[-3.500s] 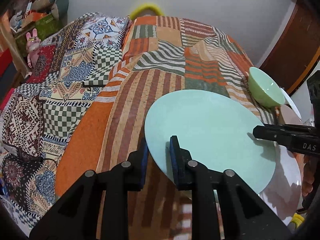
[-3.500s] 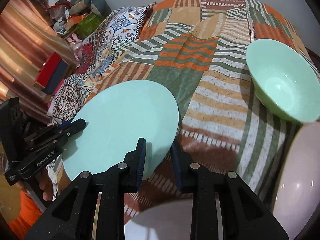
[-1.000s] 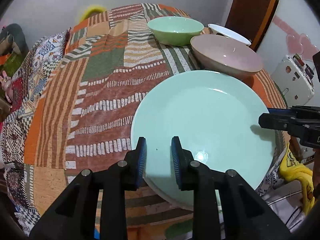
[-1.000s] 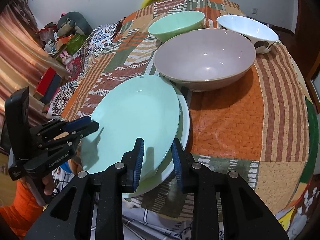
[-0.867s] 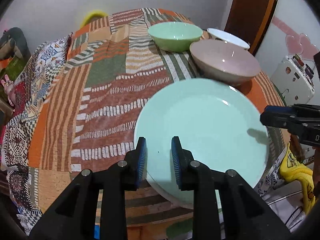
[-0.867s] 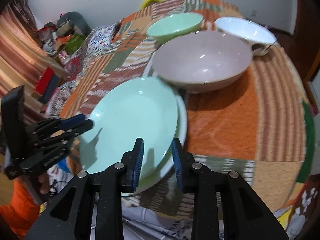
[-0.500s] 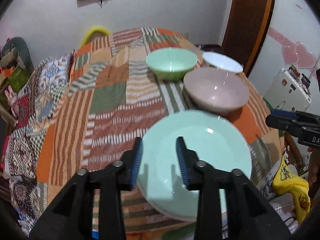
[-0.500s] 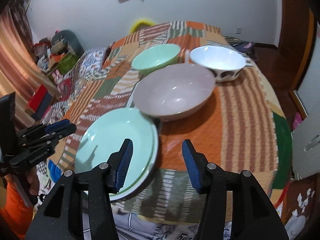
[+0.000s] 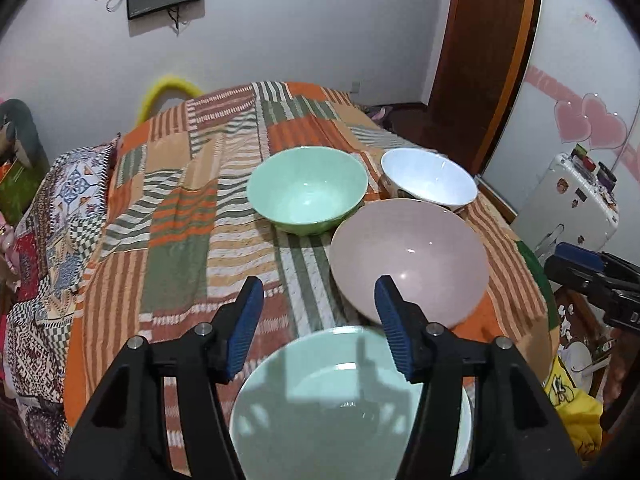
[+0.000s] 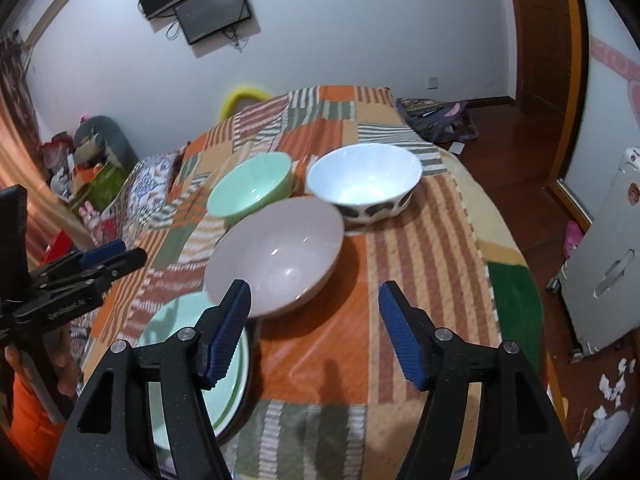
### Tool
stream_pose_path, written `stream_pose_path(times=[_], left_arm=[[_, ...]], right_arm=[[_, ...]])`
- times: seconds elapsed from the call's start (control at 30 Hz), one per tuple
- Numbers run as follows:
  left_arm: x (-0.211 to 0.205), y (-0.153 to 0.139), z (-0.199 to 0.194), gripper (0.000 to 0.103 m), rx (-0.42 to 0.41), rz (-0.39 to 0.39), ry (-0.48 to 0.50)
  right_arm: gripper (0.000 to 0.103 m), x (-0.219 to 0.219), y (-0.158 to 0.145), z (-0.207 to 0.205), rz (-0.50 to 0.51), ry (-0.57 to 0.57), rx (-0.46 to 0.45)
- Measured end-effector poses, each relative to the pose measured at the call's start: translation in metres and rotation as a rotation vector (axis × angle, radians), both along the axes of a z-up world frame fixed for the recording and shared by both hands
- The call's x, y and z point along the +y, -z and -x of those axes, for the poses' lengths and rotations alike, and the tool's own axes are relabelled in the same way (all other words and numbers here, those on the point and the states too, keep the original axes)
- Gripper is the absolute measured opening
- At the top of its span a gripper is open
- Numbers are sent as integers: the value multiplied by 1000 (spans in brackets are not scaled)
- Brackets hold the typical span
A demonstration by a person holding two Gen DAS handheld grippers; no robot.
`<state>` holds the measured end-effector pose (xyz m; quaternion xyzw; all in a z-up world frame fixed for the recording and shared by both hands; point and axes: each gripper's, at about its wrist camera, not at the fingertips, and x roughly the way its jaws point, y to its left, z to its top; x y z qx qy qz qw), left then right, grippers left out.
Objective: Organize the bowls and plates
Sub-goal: 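Grasp the pink bowl rim with both tools and lift it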
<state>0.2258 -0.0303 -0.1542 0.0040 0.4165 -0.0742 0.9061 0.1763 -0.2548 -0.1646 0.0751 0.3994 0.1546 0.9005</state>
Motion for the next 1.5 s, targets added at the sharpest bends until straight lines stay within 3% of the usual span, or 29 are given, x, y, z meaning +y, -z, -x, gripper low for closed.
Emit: stream_pose_path(times=[0.47, 0.63, 0.83, 1.03, 1.13, 1.27, 1.5], left_arm=[[-7, 53, -64, 56, 121, 38, 7], [-9, 65, -72, 34, 147, 46, 26], [-10, 76, -77, 23, 179, 66, 39], [-23, 79, -73, 17, 175, 42, 73], [-29, 78, -69, 17, 154, 3, 77], [-25, 73, -67, 17, 173, 38, 78], [-32, 53, -55, 17, 133, 47, 86]], right_arm=[[63, 9, 36, -48, 0, -14, 51], [51, 15, 46, -56, 0, -40, 72], [43, 17, 53, -61, 1, -57, 90], [30, 20, 60, -64, -3, -71, 110], [30, 20, 60, -63, 2, -67, 120], [30, 19, 58, -61, -4, -60, 140], [30, 11, 45, -54, -21, -32, 123]])
